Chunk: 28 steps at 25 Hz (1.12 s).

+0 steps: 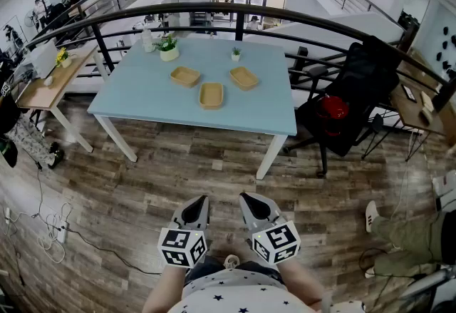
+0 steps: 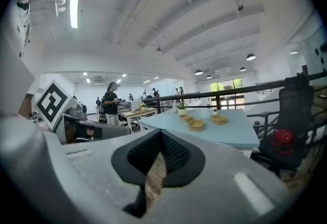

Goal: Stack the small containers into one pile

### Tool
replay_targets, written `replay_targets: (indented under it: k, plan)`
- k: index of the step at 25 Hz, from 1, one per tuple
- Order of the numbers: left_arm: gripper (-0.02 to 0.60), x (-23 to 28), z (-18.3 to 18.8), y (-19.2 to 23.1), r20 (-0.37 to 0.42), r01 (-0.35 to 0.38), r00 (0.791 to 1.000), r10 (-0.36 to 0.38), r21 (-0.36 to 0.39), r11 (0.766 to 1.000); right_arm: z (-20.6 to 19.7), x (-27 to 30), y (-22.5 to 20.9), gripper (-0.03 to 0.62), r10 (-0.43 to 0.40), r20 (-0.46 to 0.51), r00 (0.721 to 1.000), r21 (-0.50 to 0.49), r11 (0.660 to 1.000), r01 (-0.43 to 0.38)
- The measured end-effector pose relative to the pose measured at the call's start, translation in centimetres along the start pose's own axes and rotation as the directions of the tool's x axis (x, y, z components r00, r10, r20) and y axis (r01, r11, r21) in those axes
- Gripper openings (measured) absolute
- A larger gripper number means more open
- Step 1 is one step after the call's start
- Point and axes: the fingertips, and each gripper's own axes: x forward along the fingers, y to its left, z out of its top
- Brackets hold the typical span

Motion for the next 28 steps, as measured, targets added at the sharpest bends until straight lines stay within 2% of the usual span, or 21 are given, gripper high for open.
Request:
replay_targets:
  k: [5,8,11,18,24,28]
  plan:
    - [0.002,-1.8,-0.5,-0.4,0.019,-0.027,0.999,0.027,-0.005,1.000,-0.5,-1.5,1.9,0.005,0.027,-0.012,1.000,-0.011,1.000,-0.027]
    - [0.002,-2.1,-0.7,-1.0,0.018,-0.007,1.000,0.007,0.004,1.000,-0.5,-1.9,2.4,0.005,0.047,-0.011,0.999,-0.039,0.998,-0.047]
    - [0.002,-2.4,-0.8,-1.7,0.018,0.016,1.000,-0.017,0.005,1.000,-0.3,-2.2,2.6,0.005,0.055,0.003,0.998,-0.026,0.998,-0.055]
    - [0.002,-2.6,-0.7,-2.1,0.027,0.002,1.000,-0.002,0.011,1.000,0.0,-2.2,2.2,0.005,0.059,0.015,0.998,-0.020,0.998,-0.059]
    - [0.002,-2.4,-0.4,-2.6,0.043,-0.034,0.999,0.032,0.052,0.998,-0.1,-2.4,1.7,0.005,0.066,0.011,0.998,-0.017,0.998,-0.066]
    - [0.003,-2.2,-0.9,-2.9,0.029,-0.025,0.999,0.023,0.068,0.997,-0.3,-2.3,1.3,0.006,0.066,0.006,0.998,-0.003,0.998,-0.066]
